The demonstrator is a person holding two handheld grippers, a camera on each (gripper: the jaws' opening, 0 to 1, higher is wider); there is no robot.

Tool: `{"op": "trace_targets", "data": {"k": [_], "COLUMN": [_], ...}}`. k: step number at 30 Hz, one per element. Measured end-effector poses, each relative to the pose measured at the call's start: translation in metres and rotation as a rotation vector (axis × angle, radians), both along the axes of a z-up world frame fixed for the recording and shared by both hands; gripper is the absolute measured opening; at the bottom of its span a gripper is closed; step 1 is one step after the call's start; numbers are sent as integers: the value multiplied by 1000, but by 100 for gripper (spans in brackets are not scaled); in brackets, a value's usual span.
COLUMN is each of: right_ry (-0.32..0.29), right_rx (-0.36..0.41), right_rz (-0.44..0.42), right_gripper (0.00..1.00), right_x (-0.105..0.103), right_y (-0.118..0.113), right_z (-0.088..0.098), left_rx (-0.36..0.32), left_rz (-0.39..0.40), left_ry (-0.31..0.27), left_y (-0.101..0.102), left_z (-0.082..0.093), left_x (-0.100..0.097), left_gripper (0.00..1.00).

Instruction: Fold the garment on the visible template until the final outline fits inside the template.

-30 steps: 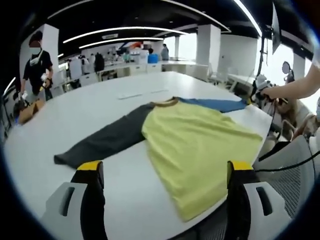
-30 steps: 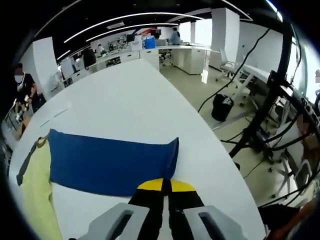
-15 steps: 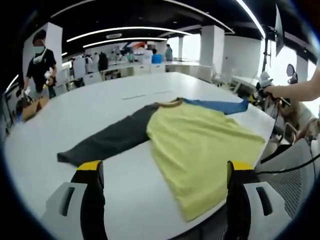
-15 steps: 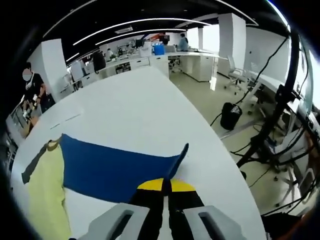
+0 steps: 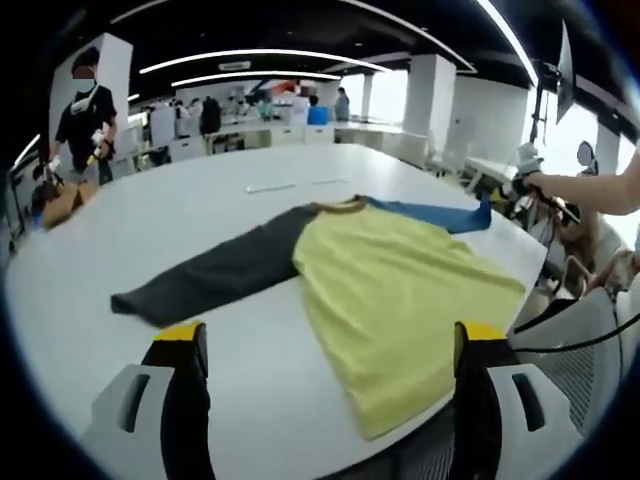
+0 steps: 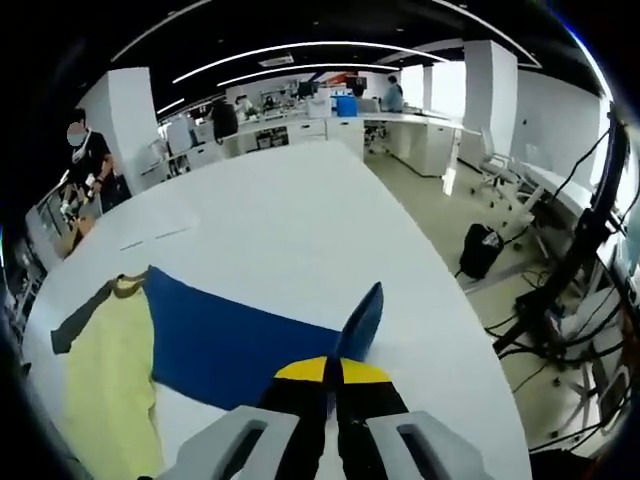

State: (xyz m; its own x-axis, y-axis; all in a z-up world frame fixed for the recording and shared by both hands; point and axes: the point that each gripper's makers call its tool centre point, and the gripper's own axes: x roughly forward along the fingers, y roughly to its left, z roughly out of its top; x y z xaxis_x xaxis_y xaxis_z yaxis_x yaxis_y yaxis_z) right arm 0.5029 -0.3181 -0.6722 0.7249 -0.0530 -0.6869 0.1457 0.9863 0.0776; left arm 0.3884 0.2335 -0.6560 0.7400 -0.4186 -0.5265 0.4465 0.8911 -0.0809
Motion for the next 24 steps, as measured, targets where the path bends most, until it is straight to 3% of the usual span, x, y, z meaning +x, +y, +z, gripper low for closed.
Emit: {"op": "trace_targets", "data": {"k": [24], "right_ry": [-23], "right_rx": [26], "right_rz": [127], "right_gripper": [0], "right_x": [35], "right_y": [53], "right_z": [14], "left_rx": [8], "left_rz": [-7], "left_ry": [14], "left_y": [2], "left_z": [-1], "left_x": [-7], "left_gripper": [99]}}
